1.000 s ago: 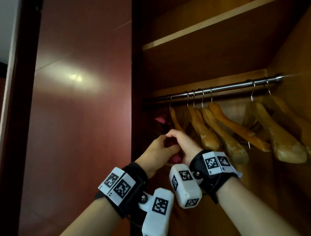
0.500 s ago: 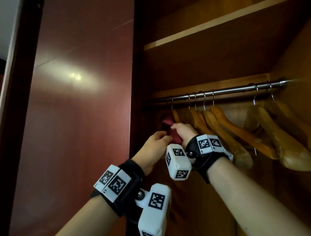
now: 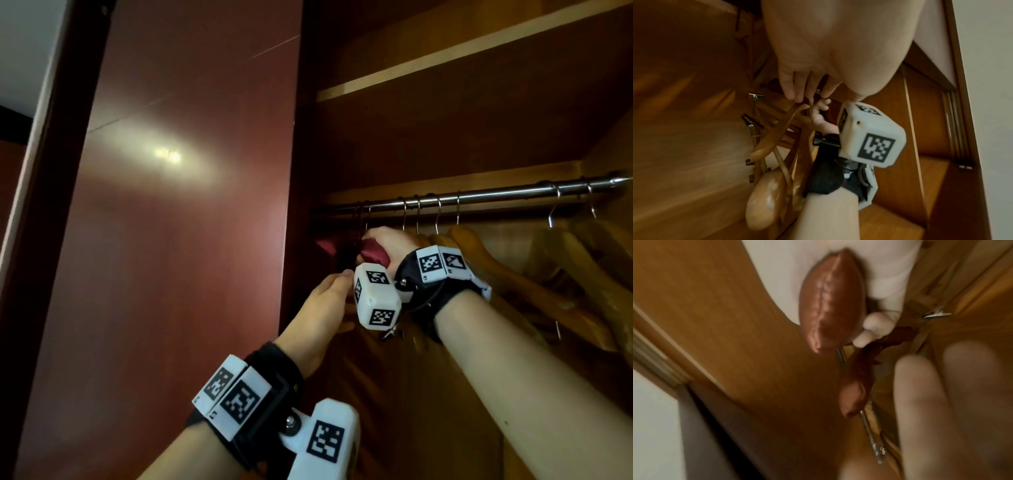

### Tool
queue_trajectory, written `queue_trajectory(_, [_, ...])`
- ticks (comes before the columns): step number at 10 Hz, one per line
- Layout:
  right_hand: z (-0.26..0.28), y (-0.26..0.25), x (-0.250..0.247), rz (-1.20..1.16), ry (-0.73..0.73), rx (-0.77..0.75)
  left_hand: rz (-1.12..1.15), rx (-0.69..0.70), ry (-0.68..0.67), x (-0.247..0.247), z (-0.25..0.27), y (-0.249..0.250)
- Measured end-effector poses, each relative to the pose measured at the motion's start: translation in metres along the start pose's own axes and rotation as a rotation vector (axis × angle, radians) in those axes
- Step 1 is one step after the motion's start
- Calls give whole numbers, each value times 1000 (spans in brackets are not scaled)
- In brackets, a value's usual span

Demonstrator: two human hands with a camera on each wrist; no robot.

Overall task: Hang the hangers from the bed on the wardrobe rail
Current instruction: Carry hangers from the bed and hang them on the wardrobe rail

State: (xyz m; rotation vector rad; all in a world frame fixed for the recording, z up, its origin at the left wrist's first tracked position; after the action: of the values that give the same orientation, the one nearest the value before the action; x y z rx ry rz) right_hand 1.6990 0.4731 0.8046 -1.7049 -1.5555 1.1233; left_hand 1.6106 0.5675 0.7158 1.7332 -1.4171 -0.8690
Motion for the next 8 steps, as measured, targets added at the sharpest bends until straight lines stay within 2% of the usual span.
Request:
queue_trajectory(1, [-1, -10, 2, -211, -4, -42, 12, 20, -9, -2, -3, 0])
queue_trajectory(2, [-8, -17, 1, -216, 52, -5, 14, 37, -5, -4, -6, 0])
queue_trajectory(3, [-28, -27, -5, 365, -7, -236, 19, 50, -10, -4, -8, -2])
queue_trajectory(4, [-39, -25, -12, 144, 35, -166, 22, 52, -12, -3, -9, -4])
queue_trajectory(6, [-49, -9, -10, 300, 94, -76, 50, 66, -18, -2, -11, -2])
queue_trajectory(7, [-40, 0, -5, 211, 120, -18, 64, 77, -24, -1, -10, 1])
queue_trajectory(8, [-31, 3, -1, 244, 68, -6, 96, 67, -27, 2, -9, 5])
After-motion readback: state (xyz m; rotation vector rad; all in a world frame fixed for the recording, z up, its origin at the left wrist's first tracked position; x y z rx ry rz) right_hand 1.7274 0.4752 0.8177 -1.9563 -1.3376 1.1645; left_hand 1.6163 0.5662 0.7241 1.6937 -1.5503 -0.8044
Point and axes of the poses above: each hand's wrist, its own z-axis away from the middle knuckle, its own x-axis out of the palm, y = z × x, the point moved 6 cm from there along -z, towards the middle knuckle, and after that the axes turned 1 degree about y, right-handed, at the moved point
